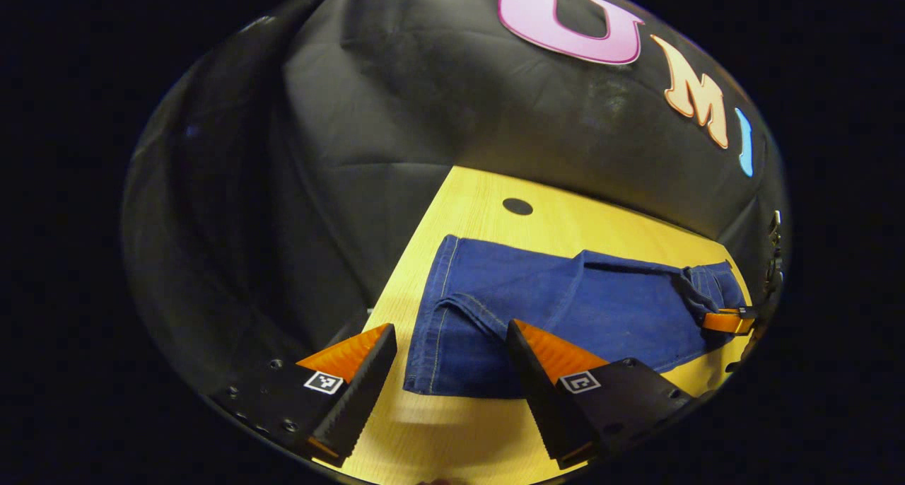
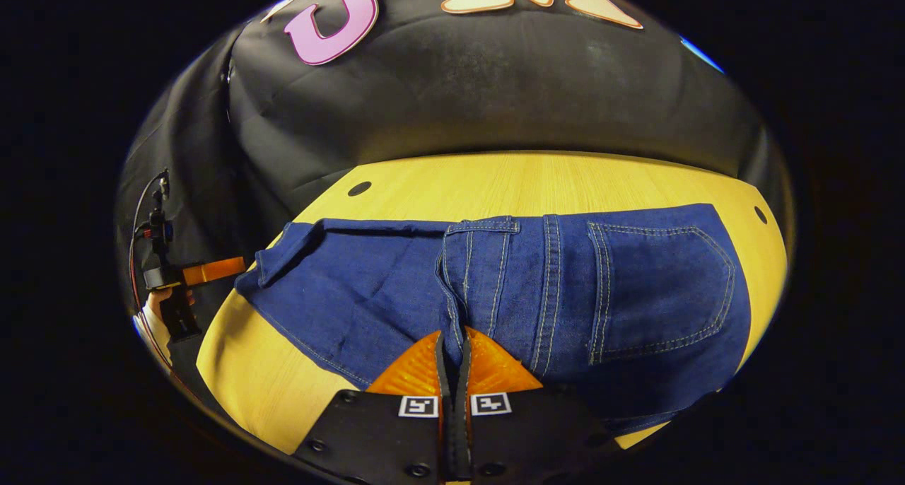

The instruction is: Grasp the waist and the cuffs of the jeans and fold them to make the two legs overlap; first hold the waist and fold one-third of the jeans toward the cuffs, then hold the cuffs and fold the remaining one-third in the same direction to finish folding.

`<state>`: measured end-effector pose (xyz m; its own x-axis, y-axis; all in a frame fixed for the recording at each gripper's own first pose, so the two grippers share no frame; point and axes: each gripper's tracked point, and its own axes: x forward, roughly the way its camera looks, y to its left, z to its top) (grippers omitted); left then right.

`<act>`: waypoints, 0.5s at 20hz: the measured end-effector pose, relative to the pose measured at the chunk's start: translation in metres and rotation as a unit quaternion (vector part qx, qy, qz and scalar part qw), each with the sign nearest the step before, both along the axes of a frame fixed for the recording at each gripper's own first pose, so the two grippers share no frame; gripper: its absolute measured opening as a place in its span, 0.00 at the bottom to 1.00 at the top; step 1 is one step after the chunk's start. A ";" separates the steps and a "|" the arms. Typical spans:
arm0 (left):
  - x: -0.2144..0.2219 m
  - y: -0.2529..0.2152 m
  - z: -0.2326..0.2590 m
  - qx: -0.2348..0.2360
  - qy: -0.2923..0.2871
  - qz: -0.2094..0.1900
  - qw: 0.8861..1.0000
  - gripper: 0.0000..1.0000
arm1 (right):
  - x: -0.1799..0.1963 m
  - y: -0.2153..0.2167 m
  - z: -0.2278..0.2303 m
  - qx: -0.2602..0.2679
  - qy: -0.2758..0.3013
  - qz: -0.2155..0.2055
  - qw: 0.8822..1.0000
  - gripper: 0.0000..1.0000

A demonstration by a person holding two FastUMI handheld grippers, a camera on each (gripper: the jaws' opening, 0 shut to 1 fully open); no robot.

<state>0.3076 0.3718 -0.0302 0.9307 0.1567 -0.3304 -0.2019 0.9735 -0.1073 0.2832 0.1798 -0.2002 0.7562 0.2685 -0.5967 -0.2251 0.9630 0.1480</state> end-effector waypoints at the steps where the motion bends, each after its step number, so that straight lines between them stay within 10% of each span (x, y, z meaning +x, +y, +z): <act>1: 0.001 0.002 -0.005 -0.007 0.008 0.001 1.000 0.95 | -0.001 0.000 -0.001 0.000 0.000 -0.001 1.000 0.03; 10: 0.008 -0.004 -0.022 -0.021 0.026 -0.003 0.999 0.96 | 0.002 0.001 0.001 0.014 0.006 -0.005 1.000 0.11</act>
